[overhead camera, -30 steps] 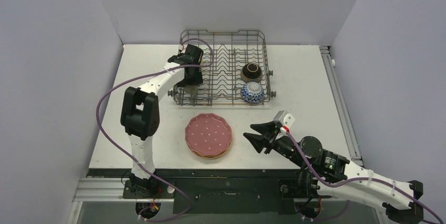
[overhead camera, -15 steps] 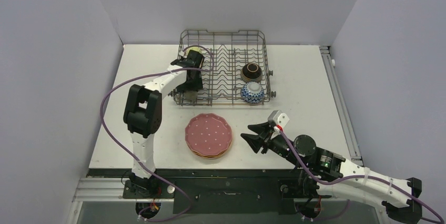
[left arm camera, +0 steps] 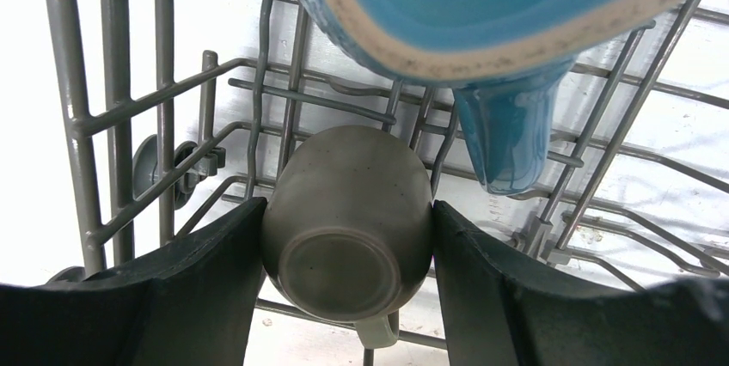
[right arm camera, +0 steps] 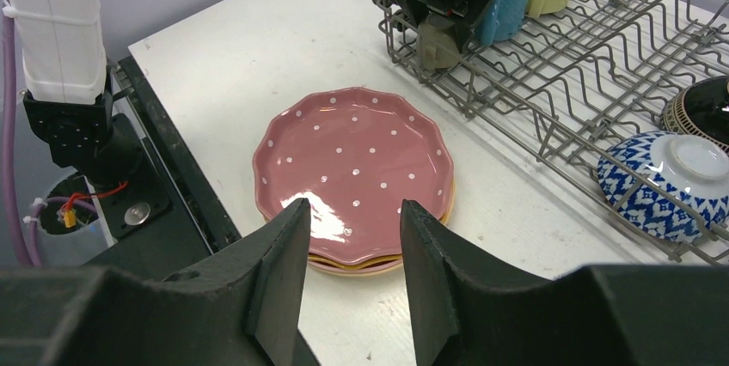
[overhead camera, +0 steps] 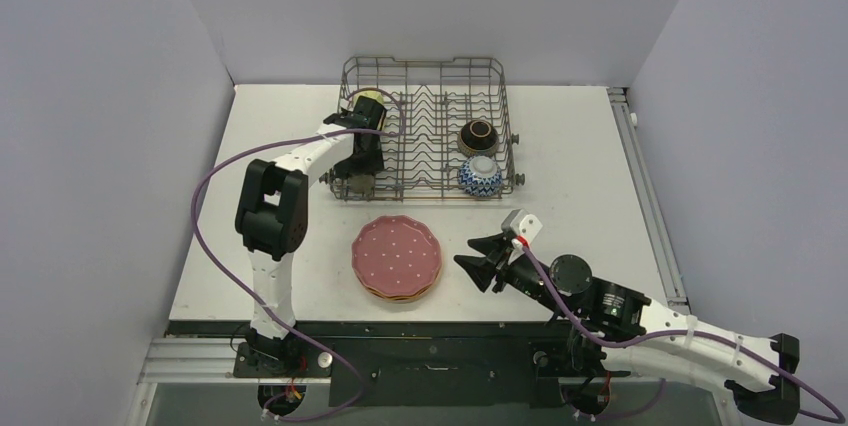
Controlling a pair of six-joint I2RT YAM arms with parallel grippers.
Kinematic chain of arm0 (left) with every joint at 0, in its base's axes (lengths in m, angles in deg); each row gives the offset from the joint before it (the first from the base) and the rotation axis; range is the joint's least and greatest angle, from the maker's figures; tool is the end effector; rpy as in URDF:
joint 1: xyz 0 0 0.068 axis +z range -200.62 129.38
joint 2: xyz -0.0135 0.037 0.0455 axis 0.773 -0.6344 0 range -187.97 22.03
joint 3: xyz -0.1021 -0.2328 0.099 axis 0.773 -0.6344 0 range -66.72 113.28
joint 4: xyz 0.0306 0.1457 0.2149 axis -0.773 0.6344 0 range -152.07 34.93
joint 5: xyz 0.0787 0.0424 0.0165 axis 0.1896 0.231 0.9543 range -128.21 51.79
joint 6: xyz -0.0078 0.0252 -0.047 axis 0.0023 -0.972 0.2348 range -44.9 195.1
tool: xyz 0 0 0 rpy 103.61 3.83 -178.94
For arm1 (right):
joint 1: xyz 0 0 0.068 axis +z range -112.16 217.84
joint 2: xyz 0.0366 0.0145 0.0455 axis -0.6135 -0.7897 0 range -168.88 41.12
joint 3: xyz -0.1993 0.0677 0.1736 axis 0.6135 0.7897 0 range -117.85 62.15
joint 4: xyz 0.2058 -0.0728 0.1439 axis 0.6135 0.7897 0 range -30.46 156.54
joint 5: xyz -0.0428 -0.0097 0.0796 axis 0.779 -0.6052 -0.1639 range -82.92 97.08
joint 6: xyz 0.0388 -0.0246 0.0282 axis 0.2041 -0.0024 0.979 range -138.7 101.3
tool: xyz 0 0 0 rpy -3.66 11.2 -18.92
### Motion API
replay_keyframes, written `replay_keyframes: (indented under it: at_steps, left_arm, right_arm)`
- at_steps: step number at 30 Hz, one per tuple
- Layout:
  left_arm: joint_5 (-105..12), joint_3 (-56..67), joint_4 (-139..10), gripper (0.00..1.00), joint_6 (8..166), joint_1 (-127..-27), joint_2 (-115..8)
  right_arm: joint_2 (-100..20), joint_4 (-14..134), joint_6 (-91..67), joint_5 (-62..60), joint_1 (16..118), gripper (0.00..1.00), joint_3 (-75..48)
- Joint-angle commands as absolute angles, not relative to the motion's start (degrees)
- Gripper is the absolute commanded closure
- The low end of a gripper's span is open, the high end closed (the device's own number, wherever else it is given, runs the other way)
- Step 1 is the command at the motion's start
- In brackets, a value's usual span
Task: Load the mixed dishes into the dish rack
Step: Turn the cup upside down in the dish rack.
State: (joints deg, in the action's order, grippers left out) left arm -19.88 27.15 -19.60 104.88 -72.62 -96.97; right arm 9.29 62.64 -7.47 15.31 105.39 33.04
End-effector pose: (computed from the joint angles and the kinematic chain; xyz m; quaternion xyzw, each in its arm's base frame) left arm 0.4087 -0.1530 0.1950 -0.0966 0.9641 0.0568 0.2407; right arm 0.0628 0.1384 0.2899 -0.3069 0.6753 0.3831 0.5505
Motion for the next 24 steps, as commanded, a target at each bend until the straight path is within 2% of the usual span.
replay_keyframes:
  at_steps: [1, 3, 8, 18, 24]
  left_arm:
    - [-19.84, 28.91, -20.91, 0.41, 105.07, -72.30, -96.78]
    - [-19.53, 29.17, -20.66, 0.33, 105.06, -72.33, -96.81]
    - [-19.33, 29.50, -20.36, 0.23, 104.91, -72.35, -96.35]
    - [-19.71, 29.33, -20.02, 0.11, 104.69, -72.63, -94.23]
    - [-21.40, 29.10, -19.95, 0.09, 104.33, -72.83, -92.18]
  right_arm:
    - [8.41, 60.29, -7.16, 16.52, 105.34, 0.61, 32.19]
    - [8.41, 60.43, -7.32, 16.55, 105.34, 0.61, 31.94]
    - [8.52, 61.18, -7.84, 16.93, 105.32, 0.61, 31.34]
    - [8.70, 61.66, -7.24, 17.09, 105.38, 0.61, 31.00]
    - [8.38, 62.95, -7.72, 18.28, 105.33, 0.61, 30.51]
